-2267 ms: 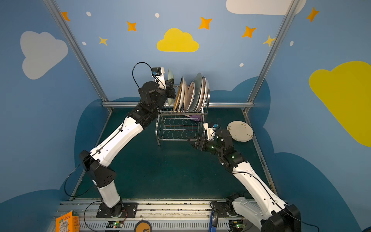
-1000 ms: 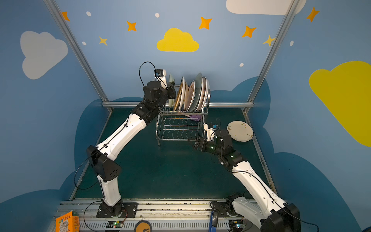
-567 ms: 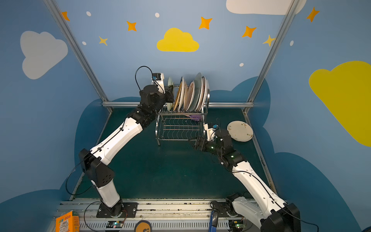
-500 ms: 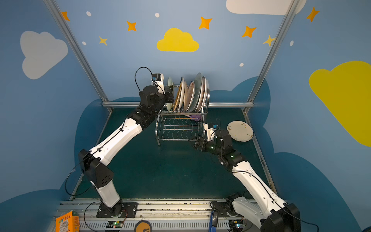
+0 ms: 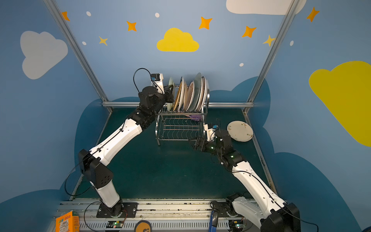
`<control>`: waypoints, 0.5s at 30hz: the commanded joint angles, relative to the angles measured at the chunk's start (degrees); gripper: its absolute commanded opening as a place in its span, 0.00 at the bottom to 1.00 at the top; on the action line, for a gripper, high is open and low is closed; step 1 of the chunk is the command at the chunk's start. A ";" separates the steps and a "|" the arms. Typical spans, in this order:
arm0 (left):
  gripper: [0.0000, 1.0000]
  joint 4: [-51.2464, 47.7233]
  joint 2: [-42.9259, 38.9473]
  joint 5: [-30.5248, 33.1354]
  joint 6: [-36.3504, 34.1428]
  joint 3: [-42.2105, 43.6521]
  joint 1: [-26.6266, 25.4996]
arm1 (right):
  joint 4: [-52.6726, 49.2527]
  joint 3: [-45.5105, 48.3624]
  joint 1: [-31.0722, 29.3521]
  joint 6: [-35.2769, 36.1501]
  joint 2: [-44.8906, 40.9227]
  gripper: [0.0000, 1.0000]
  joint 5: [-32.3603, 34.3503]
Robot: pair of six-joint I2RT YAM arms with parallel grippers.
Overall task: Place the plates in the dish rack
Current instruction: 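Lower the green plate into the top-tier slot nearest the robot with the left gripper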
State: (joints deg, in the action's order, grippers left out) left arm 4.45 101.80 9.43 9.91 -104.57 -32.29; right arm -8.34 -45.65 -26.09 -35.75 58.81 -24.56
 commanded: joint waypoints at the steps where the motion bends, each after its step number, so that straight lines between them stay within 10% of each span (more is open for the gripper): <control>1: 0.20 1.38 -0.20 -0.40 0.24 -2.97 0.32 | -0.63 0.38 -0.19 0.23 0.01 0.92 0.23; 15: 0.23 -0.78 2.94 -1.51 0.79 -10.53 0.30 | -2.11 0.04 0.66 1.26 -1.54 0.92 0.53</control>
State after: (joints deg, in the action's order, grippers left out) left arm 4.21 103.59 8.86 10.33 -112.84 -32.25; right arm -9.19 -45.65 -25.85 -35.53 58.39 -24.49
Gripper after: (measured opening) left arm 0.231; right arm 0.924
